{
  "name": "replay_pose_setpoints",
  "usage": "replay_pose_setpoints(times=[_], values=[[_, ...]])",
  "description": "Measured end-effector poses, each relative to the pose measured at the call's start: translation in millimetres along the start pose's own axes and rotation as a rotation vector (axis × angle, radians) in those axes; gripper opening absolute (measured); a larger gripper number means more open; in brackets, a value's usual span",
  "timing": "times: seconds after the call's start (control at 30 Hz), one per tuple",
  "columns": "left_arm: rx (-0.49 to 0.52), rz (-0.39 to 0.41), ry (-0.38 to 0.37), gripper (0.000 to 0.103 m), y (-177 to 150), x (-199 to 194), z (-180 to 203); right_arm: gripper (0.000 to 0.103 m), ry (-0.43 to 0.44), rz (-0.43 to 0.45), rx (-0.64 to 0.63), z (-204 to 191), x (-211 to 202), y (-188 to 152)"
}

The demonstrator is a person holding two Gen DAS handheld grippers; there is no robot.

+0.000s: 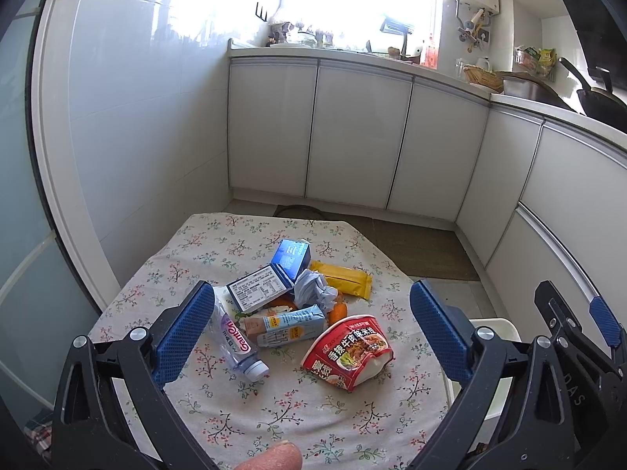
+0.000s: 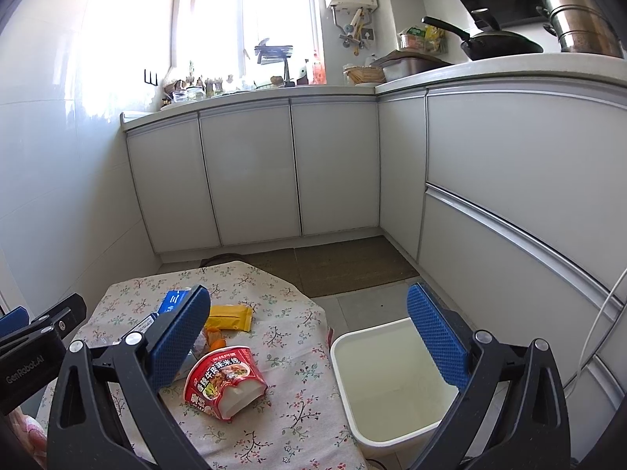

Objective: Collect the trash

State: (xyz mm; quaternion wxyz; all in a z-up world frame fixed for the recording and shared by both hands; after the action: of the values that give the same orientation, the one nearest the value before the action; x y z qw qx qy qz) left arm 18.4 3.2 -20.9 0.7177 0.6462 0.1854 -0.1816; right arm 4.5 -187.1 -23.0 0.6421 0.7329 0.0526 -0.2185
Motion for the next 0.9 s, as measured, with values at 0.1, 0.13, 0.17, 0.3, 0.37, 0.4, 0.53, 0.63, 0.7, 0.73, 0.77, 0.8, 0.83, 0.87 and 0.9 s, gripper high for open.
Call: replay_pose_setpoints(times=[0.1, 0.13, 0.17, 0.3, 0.37, 0.4, 0.53, 0.63, 0.7, 0.73, 0.77, 0.8, 0.83, 0.87, 0.9], values=[[0.001, -0.001, 0.000, 0.096, 0.3, 0.7, 0.3, 0.098, 0.000, -0.001, -0.001, 0.2, 0.2, 0.0], [0.001, -0.002, 0.000, 0.096, 0.3, 0.8, 0.1, 0.098, 0.001, -0.003, -0.002, -0.7, 0.3, -0.9], [0.001, -0.003, 0.000, 0.096, -0.1, 1.0, 0.0, 0.098, 0.002, -0.004, -0.002, 0.1, 0.2, -0.4], [0.000, -0.007, 0.002, 0.096, -0.3, 2.0, -0.2, 0.098, 0.004, -0.006, -0.002, -1.0, 0.9, -1.9], [0.001, -0.007, 0.001, 0.096, -0.3, 2.0, -0.2, 0.098, 0.004, -0.007, -0.001, -1.4, 1.2, -2.1], [0.001, -0.007, 0.002, 0.096, -0.3, 2.0, -0.2, 0.098, 0.004, -0.008, -0.002, -1.1, 1.2, -1.8], [0.001, -0.007, 0.001, 0.096, -0.4, 2.2, -0.4, 0.098, 0.004, -0.008, -0.002, -0.3, 0.8, -1.4], [0.001, -0.009, 0.001, 0.096, -0.4, 2.2, -0.4, 0.098, 0.004, -0.009, -0.002, 0.1, 0.9, -1.1], [0.001, -0.009, 0.002, 0.096, -0.6, 2.4, -0.6, 0.098, 0.004, -0.009, -0.002, -0.5, 0.9, -1.6], [0.000, -0.010, 0.003, 0.096, -0.9, 2.6, -0.7, 0.098, 0.005, -0.009, -0.002, 0.3, 0.9, -1.0], [0.000, -0.012, 0.003, 0.096, -1.4, 3.1, -0.9, 0.098, 0.005, -0.009, -0.002, -0.1, 0.9, -1.4], [0.000, -0.012, 0.004, 0.096, -1.7, 3.1, -0.9, 0.098, 0.005, -0.010, -0.002, 0.2, 1.0, -1.1], [0.000, -0.012, 0.005, 0.096, -2.2, 3.8, -1.1, 0.098, 0.005, -0.011, -0.003, -0.9, 1.1, -2.1], [-0.001, -0.014, 0.006, 0.096, -2.9, 4.1, -1.1, 0.098, 0.007, -0.013, -0.003, -0.5, 3.2, -2.3], [-0.001, -0.015, 0.006, 0.096, -3.5, 4.3, -1.4, 0.098, 0.007, -0.015, -0.003, -1.1, 3.4, -3.0]])
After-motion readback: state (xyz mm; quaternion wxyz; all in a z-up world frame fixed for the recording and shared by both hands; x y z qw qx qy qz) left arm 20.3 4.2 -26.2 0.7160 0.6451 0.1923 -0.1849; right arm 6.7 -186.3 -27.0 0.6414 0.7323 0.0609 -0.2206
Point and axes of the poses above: each gripper's, at about its wrist camera, not at the fingertips, and x roughly the way its jaws point, z to its right, y to its top, the point moved 2 cm from there along x, roughly the way its jaws point, and after that the axes turned 1 degree about -y, right-handed, at the moved point
